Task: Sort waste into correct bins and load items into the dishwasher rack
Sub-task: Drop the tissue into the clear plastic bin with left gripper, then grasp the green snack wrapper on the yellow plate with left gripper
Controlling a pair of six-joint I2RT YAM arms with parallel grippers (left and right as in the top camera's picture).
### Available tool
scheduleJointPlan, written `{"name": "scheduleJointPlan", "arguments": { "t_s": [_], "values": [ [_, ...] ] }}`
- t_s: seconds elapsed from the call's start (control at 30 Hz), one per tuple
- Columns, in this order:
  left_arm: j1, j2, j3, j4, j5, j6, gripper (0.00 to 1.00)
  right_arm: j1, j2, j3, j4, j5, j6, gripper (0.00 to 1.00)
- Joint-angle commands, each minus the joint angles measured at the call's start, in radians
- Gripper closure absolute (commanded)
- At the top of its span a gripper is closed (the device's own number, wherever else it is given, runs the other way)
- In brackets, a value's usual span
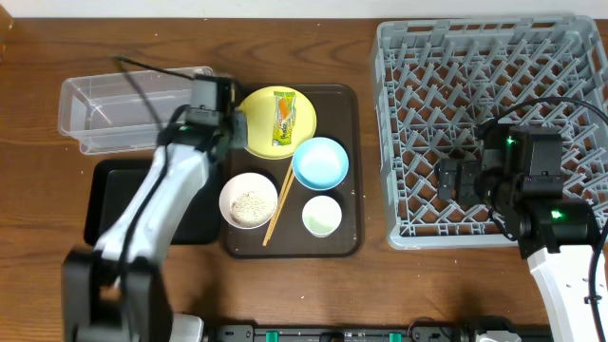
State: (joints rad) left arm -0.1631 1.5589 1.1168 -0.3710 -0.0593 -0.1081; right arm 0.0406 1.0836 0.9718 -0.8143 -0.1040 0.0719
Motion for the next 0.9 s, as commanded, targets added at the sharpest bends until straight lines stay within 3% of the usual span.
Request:
{"name": "scheduleJointPlan", "arguments": {
  "t_s": [0.0, 0.2, 0.43, 0.5, 0.53, 0.57, 0.7, 0.87],
  "values": [
    [0.013, -0.087, 0.002, 0.026, 0.005, -0.005, 0.94, 0.005, -0.006, 0.021, 0.004, 0.002, 0.009, 0.01],
    [0.093, -0.107, 0.002, 0.113, -0.056, -0.006, 0.93, 0.006, -0.006, 0.021, 0.005, 0.002, 0.009, 0.01],
    [0.201, -0.005, 0.002, 0.155, -0.058, -0.005, 0.92, 0.006, -0.006, 0.021, 0.005, 0.002, 0.010, 0.01],
    [0.209, 0.017, 0.002, 0.160, -0.058, -0.005, 0.83, 0.006, -0.006, 0.021, 0.005, 0.002, 0.010, 0.01],
    [0.211, 0.020, 0.002, 0.166, -0.058, 0.004, 0.60, 0.006, -0.006, 0.021, 0.005, 0.002, 0.010, 0.01],
    [0.211, 0.020, 0.002, 0.173, -0.058, 0.010, 0.55, 0.006, -0.006, 0.021, 0.005, 0.002, 0.009, 0.01],
    [0.203, -0.002, 0.012, 0.179, -0.025, 0.010, 0.51, 0.006, -0.006, 0.021, 0.003, 0.002, 0.009, 0.01],
    [0.145, -0.039, 0.012, 0.156, 0.152, 0.010, 0.51, 0.006, -0.006, 0.021, 0.002, 0.002, 0.010, 0.01]
  ]
}}
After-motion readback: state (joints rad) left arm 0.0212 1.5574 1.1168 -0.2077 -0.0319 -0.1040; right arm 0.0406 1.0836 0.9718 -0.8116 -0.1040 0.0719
